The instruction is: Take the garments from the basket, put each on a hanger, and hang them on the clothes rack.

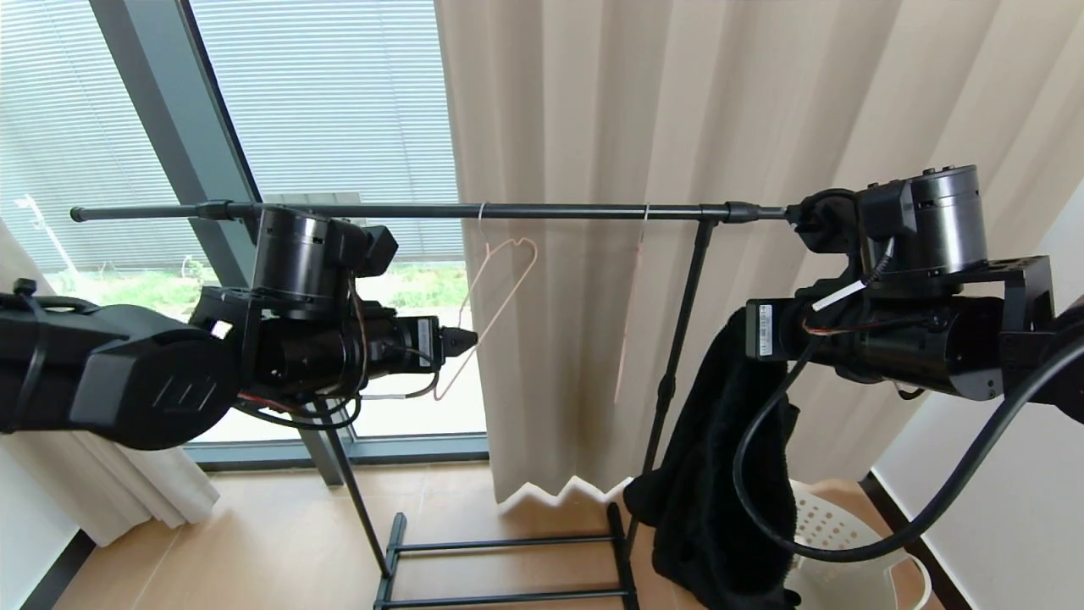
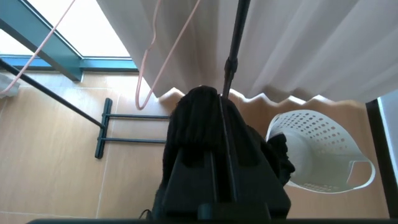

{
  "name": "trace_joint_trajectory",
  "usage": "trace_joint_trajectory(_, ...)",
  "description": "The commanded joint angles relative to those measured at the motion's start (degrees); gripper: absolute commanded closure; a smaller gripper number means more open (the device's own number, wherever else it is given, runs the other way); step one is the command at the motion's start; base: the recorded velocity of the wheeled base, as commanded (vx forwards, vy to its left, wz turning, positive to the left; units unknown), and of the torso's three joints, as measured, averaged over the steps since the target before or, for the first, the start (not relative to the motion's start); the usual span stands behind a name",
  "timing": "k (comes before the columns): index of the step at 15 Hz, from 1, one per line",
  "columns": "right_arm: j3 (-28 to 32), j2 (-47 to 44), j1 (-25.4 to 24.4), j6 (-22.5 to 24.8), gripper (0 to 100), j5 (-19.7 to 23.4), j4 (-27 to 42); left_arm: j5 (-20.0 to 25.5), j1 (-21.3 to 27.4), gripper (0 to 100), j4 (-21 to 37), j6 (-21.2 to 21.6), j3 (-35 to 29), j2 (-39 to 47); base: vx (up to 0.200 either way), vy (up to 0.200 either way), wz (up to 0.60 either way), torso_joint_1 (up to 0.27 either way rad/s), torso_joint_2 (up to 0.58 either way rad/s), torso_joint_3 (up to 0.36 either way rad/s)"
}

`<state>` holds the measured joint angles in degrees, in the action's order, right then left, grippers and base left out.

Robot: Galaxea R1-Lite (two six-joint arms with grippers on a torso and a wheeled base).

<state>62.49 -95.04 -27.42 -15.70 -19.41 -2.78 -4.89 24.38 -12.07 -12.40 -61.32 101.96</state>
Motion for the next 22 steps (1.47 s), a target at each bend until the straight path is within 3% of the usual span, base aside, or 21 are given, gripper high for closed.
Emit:
trace_joint_trajectory(1,-0.8,2.8,0.3,0.1,100,0.1,0.0,0.0,-4.1,0,-0.3,2.8,-5.0,6.8,0.0,0.0,0.0,0.0,0.0,0.0)
trace_joint_trajectory(4,-2.2,3.9,0.3,0.0,100,0.1,-0.3,1.2,-6.0,0,-3.8,7.0,-10.0,13.6,0.0,0.0,0.0,0.0,0.0,0.0)
trace_joint_trajectory(7,-6.1,3.4,0.3,1.9,100,0.1,-6.8,5.1,-7.2,0,-5.3,9.9,-15.9,19.0,0.0,0.0,0.0,0.0,0.0,0.0)
trace_joint_trajectory(9,-7.4,3.0,0.3,4.1,100,0.2,-7.9,6.4,-7.3,0,-5.3,10.0,-20.2,22.1,0.0,0.0,0.0,0.0,0.0,0.0)
trace_joint_trajectory(13,-7.4,2.4,0.3,4.0,100,0.2,-7.9,6.5,-6.8,0,-5.4,9.9,-26.8,28.3,0.0,0.0,0.0,0.0,0.0,0.0)
trace_joint_trajectory(22,-7.7,2.8,-1.2,3.8,100,0.2,-8.1,5.9,-5.7,0,-5.4,9.8,-29.5,31.9,0.0,0.0,0.0,0.0,0.0,0.0)
